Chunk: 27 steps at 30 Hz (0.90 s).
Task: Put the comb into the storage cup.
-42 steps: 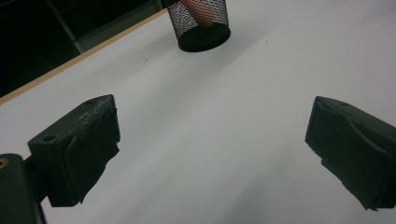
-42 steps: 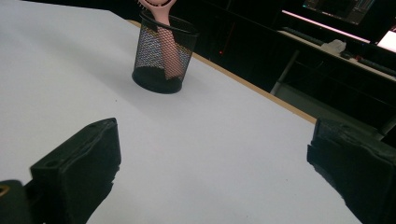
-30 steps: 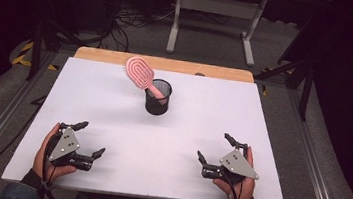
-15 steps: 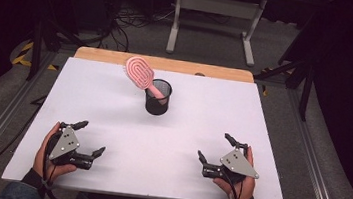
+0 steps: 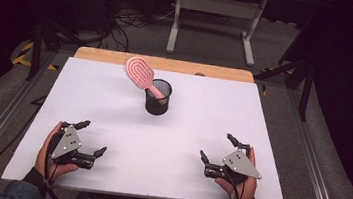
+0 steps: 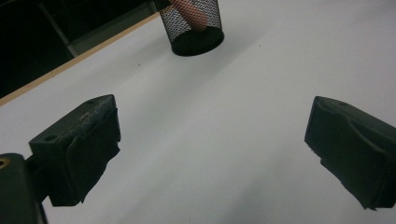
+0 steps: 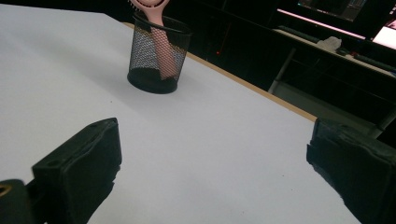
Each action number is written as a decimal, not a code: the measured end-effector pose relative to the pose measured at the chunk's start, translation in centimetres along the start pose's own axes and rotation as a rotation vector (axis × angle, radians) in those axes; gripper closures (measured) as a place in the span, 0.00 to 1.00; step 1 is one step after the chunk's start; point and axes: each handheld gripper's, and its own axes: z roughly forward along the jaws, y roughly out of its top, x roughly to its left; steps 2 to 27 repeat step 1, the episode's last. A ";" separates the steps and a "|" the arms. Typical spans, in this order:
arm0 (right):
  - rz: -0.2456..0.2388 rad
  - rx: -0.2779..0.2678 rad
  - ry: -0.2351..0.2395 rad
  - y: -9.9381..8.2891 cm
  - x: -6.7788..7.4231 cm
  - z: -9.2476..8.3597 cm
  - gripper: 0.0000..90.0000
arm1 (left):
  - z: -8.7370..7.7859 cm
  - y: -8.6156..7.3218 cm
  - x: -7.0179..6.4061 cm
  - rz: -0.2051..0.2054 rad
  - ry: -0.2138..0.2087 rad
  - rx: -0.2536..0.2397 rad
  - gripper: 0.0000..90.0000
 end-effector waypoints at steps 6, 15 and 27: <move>-0.001 -0.005 0.003 0.1 0.0 0.0 0.04 | 0.0 0.0 0.0 -0.002 0.002 -0.002 0.05; -0.001 -0.005 0.003 0.1 0.0 0.0 0.04 | 0.0 0.0 0.0 -0.002 0.002 -0.002 0.05; -0.001 -0.005 0.003 0.1 0.0 0.0 0.04 | 0.0 0.0 0.0 -0.002 0.002 -0.002 0.05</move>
